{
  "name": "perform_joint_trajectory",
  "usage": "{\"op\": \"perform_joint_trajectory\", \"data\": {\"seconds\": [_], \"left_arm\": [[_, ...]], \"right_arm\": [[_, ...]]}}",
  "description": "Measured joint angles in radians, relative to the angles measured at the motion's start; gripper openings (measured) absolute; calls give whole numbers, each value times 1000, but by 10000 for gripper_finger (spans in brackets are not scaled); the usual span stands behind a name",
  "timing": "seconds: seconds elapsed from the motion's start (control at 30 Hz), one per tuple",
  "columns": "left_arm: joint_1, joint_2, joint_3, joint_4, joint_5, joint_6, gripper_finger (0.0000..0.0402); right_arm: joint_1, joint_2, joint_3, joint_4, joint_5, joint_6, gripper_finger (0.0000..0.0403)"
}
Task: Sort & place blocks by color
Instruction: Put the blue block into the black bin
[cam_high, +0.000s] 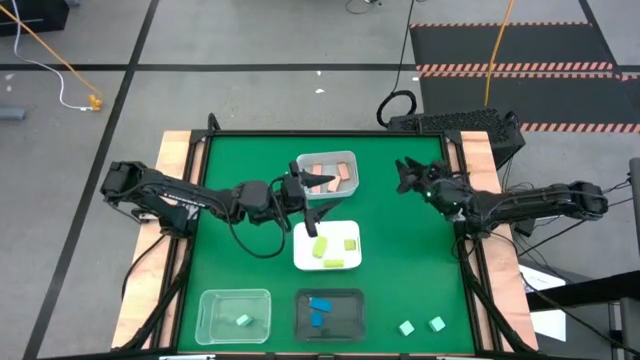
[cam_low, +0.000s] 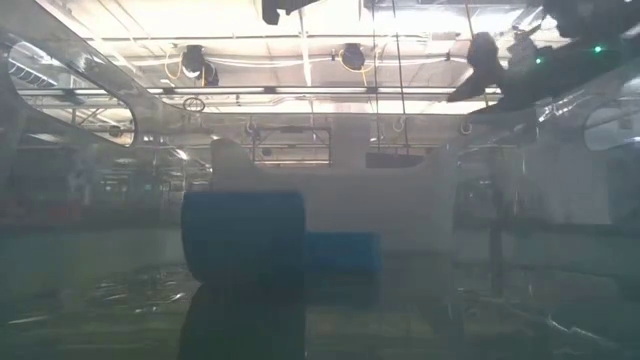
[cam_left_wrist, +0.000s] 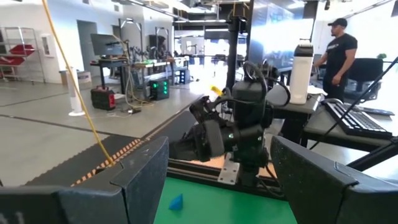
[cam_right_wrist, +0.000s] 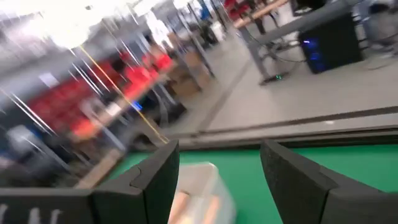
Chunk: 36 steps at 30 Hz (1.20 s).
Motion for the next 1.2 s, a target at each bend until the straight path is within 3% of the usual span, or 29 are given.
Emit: {"op": "perform_joint_trajectory", "data": {"seconds": [0.13, 0.27, 0.47, 0.57, 0.67, 1.2], "left_arm": [[5, 0, 0, 0, 0, -1, 282], [11, 0, 0, -4, -1, 2, 282], [46, 1, 0, -17, -2, 27, 282], [67, 1, 0, -22, -2, 29, 282], [82, 1, 0, -27, -2, 28, 282], [96, 2, 0, -162, 1, 25, 282]], "right_arm": [[-50, 3, 111, -306, 12, -29, 215], [-133, 4, 222, -619, 15, 150, 215], [-282, 33, 277, -982, -188, 450, 215], [-333, 71, 251, -1021, -326, 500, 215], [-351, 112, 227, -967, -390, 497, 215], [-351, 336, 215, -913, -419, 469, 215]]}}
